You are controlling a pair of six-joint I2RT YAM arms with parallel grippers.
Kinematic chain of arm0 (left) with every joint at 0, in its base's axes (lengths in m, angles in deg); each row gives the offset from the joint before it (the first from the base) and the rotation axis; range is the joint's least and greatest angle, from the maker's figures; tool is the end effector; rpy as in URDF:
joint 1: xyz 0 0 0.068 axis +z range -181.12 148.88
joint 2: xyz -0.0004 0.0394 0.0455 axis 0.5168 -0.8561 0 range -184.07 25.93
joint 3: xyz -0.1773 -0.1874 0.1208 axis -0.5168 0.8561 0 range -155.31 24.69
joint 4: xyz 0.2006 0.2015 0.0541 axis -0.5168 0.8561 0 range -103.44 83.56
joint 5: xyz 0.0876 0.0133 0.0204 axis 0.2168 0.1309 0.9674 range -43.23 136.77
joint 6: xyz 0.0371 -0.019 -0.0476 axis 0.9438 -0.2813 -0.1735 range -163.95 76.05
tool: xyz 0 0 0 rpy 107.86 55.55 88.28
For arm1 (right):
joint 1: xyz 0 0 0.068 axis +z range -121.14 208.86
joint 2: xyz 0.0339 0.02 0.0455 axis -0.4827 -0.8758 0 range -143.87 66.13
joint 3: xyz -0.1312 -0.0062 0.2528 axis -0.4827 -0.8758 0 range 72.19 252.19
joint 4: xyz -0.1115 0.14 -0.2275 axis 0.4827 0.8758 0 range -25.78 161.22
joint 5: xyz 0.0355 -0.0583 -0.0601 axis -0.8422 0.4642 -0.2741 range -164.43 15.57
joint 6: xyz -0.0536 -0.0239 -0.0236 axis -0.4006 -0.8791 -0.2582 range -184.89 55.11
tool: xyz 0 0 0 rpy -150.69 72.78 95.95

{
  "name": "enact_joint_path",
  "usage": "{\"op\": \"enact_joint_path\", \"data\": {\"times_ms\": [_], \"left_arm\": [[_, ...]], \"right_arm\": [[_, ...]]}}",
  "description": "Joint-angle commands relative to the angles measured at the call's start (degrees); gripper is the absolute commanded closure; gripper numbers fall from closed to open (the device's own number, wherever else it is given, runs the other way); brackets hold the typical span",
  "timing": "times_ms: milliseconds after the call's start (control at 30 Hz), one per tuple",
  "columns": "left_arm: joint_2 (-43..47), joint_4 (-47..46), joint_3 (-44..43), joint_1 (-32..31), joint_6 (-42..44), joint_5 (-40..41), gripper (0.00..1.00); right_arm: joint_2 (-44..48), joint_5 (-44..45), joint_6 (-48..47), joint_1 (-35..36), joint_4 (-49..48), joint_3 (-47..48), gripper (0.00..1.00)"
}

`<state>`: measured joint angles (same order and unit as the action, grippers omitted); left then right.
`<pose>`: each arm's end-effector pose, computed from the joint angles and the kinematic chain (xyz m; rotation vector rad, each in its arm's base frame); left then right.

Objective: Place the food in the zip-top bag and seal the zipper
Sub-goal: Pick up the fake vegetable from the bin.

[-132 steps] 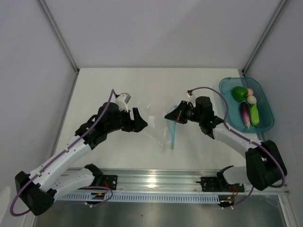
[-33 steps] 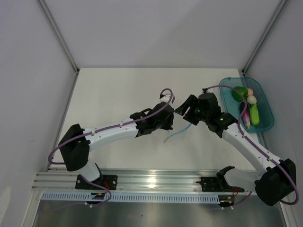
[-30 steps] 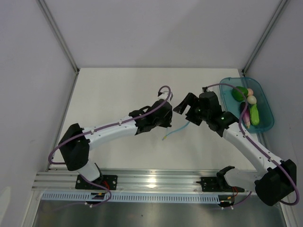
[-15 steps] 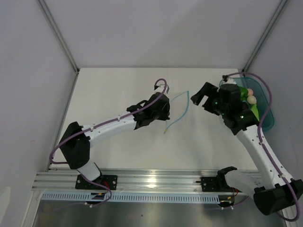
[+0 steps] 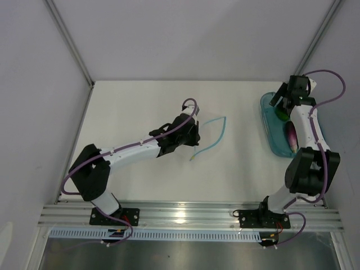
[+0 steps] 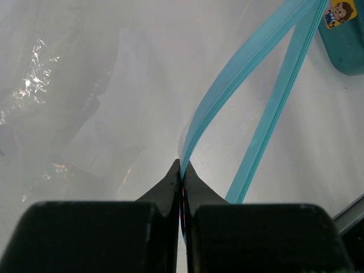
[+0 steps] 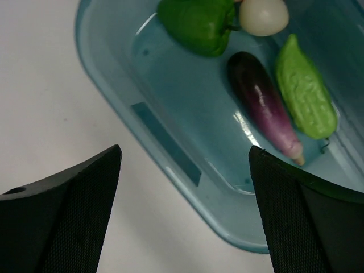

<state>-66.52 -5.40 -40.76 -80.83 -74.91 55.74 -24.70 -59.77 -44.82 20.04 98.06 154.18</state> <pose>0.2668 -0.3030 0.2484 0.2748 2.2269 -0.6209 0.3871 -0.0726 0.3250 0.6963 2.1854 -0.1947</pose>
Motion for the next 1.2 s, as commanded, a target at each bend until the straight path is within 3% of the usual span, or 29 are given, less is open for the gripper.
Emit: {"op": "enact_joint_path", "data": {"times_ms": [0,200,267,467,1167], "left_arm": [[2.6,-5.1,0.7,2.0,2.0,-3.0,0.99],[2.1,-6.3,1.0,3.1,2.3,-5.5,0.99],[2.1,-7.0,1.7,3.2,2.3,-6.2,0.99],[2.6,-10.0,3.7,3.5,2.4,-7.5,1.00],[1.3,-11.6,6.3,6.4,1.8,-10.8,0.99]], "right_arm": [[-5.7,5.8,-6.4,-3.0,1.0,6.0,0.07],[-13.9,3.7,-7.5,-5.0,-6.5,10.3,0.07],[-18.0,1.8,-4.2,-5.4,-7.5,13.8,0.03],[-31.1,6.4,0.8,-5.3,-3.8,26.8,0.01],[-40.3,3.5,2.0,-6.8,-7.6,30.1,0.03]]}}
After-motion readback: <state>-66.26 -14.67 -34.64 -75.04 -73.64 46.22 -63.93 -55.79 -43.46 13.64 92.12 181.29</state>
